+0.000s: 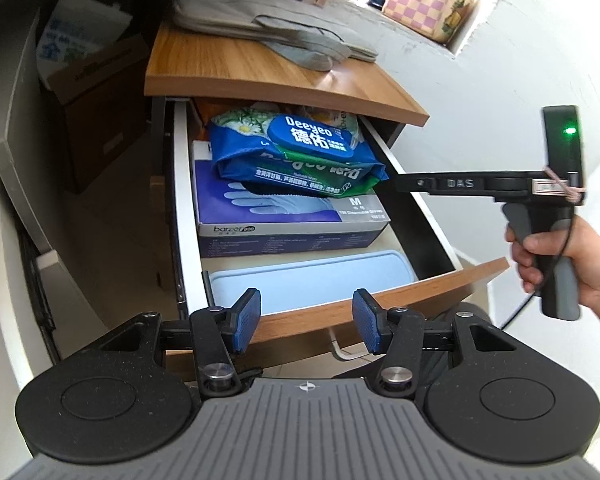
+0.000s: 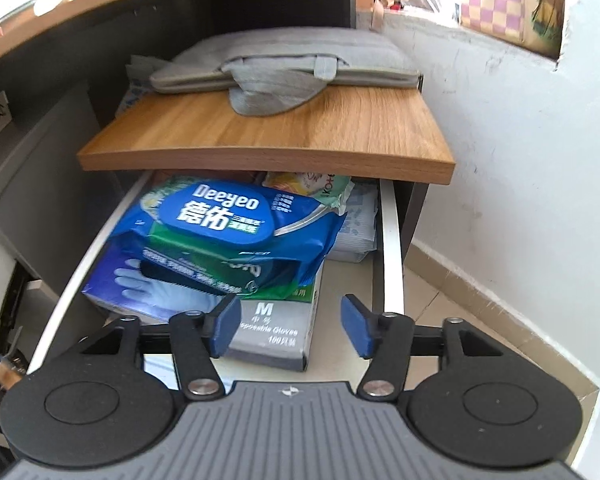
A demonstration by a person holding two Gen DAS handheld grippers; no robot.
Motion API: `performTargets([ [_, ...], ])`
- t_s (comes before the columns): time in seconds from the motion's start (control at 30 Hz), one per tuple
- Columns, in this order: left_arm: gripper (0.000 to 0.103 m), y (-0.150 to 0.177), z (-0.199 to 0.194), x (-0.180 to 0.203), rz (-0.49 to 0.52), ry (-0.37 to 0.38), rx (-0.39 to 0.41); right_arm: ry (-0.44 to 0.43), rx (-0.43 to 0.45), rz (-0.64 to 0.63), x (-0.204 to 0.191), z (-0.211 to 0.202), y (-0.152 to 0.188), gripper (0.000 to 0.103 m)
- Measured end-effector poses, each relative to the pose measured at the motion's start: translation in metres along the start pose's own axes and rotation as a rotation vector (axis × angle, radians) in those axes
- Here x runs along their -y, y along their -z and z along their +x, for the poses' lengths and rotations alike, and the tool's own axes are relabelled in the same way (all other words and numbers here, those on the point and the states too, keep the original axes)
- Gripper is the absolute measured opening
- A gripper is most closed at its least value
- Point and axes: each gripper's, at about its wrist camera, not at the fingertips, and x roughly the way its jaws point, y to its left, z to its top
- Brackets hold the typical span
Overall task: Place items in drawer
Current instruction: 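Withdraw the right tool up out of the wooden drawer, then push the wooden drawer front shut with both tools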
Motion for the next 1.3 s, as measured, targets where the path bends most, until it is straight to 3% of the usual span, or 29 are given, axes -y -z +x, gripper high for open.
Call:
performTargets([
  [0.3,0.055,0.015,-0.008,0.007,0.018,0.008,-0.021,0.008,0.068,0.034,-0.009,-0.05,0.032,0.075],
  [0.53,0.055,0.021,-0.002,0.008,0.026,0.009,-0.051,0.02,0.062,0.04,-0.012,-0.072,0.059,0.077],
  [0.97,0.052,0.02,0.017,0.013,0.049,-0.003,-0.083,0.027,0.057,0.034,-0.017,-0.087,0.083,0.078],
  [1.3,0.052,0.013,0.029,0.016,0.018,0.04,-0.102,0.045,0.037,0.048,-0.026,-0.084,0.104,0.081],
])
